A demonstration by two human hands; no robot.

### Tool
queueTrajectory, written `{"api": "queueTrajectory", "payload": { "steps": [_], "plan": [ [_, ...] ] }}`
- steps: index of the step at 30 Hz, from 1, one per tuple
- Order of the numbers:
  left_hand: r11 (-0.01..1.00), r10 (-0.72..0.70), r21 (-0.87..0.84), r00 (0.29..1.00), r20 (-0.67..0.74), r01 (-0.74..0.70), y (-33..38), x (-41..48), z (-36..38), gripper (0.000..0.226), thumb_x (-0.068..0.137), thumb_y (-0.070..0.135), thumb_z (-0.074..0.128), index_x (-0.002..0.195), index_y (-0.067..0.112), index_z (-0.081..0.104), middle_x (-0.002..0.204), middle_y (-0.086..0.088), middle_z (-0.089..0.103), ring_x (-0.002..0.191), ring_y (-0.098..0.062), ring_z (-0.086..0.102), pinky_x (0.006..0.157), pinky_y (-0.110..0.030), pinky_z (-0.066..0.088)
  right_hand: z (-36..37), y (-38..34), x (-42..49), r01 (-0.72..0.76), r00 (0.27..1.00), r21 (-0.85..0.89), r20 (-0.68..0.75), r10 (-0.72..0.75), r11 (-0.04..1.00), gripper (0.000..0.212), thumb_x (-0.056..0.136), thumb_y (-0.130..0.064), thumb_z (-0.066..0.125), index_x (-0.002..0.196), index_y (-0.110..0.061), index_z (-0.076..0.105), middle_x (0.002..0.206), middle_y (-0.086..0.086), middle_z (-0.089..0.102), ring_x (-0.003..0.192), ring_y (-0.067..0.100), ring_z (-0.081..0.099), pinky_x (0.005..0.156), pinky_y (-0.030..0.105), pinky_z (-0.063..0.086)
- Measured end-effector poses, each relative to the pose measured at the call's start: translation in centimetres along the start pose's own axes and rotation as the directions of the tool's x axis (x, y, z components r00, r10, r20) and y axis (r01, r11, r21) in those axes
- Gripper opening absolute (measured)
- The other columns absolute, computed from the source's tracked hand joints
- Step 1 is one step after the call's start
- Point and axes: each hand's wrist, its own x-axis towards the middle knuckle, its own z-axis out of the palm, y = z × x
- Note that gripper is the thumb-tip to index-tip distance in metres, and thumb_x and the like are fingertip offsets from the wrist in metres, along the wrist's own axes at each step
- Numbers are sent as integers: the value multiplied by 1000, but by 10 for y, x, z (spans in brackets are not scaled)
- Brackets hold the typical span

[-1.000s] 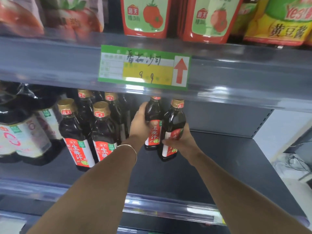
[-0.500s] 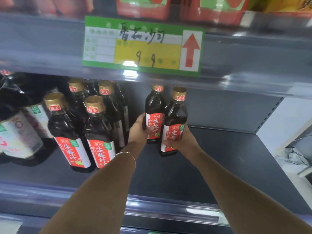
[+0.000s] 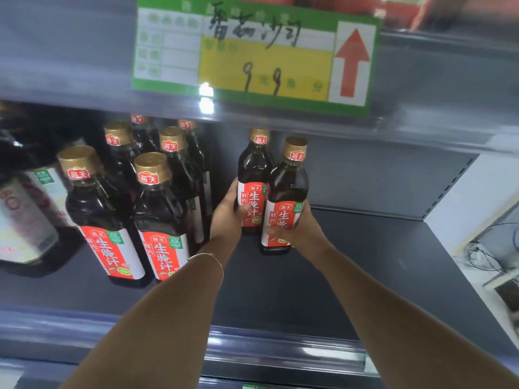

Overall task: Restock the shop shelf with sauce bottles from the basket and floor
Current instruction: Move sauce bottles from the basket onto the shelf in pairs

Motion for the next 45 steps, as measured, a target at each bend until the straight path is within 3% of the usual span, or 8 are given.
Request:
{"api": "queueTrajectory", "payload": {
  "steps": [7,11,16,20,24,30,38,45],
  "plan": [
    [994,72,82,995,-62,-67,-2,4,-2,45,94,6,41,139,10,37,134,-14,53,123,-28,50,98,-26,38,8,4,3,0,999,-30,42,1,1000,71,66,-14,84,112,-37,36,106,-9,62,101,12,63,91,41,53],
    [996,70,68,993,-95,-64,-3,-3,1,44,95,7,40,139,9,37,128,-16,56,115,-30,54,71,2,38,13,3,-1,-8,999,-42,36,9,999,69,69,-15,82,115,-34,35,106,-10,62,104,15,62,93,44,52],
    [993,20,115,985,-173,0,0,-27,5,41,97,18,37,138,15,37,135,-9,48,124,-21,45,106,-30,35,15,0,-11,-4,1000,-32,7,4,999,60,76,-14,77,119,-27,38,110,-5,63,106,17,62,95,45,51],
    [980,143,161,976,-163,-116,9,-55,4,37,95,27,43,128,12,45,120,-9,48,113,-20,48,97,-28,38,25,-7,-22,15,1000,-1,3,-15,1000,62,76,-20,77,126,-18,40,114,0,64,105,19,63,88,39,54],
    [983,80,172,995,-62,-68,13,-63,-6,48,87,25,58,131,17,40,119,-3,49,105,-13,50,94,-29,42,41,-16,-28,3,1000,-41,28,-2,999,65,77,-23,76,129,-19,37,107,-6,62,100,14,62,81,27,54],
    [947,36,321,995,-92,-4,14,-66,-19,52,87,16,55,137,22,38,122,-8,53,110,-21,53,93,-28,41,53,-21,-34,11,1000,-167,29,-7,986,61,85,-21,68,135,-20,34,121,2,58,110,21,57,94,44,50],
    [929,-29,364,996,-88,59,21,-81,-21,36,94,24,43,128,15,47,119,-11,60,106,-27,59,92,-38,48,51,-21,-53,-99,994,-327,17,111,940,64,85,-31,66,139,-16,34,128,6,57,114,28,56,93,47,50],
    [874,-16,485,1000,14,7,36,-129,-52,31,91,9,44,121,6,53,109,-18,63,101,-34,59,83,-35,48,62,-34,-95,-63,997,-498,10,79,865,46,88,-25,60,131,-15,47,123,8,61,111,25,57,78,23,38]
  ]
}}
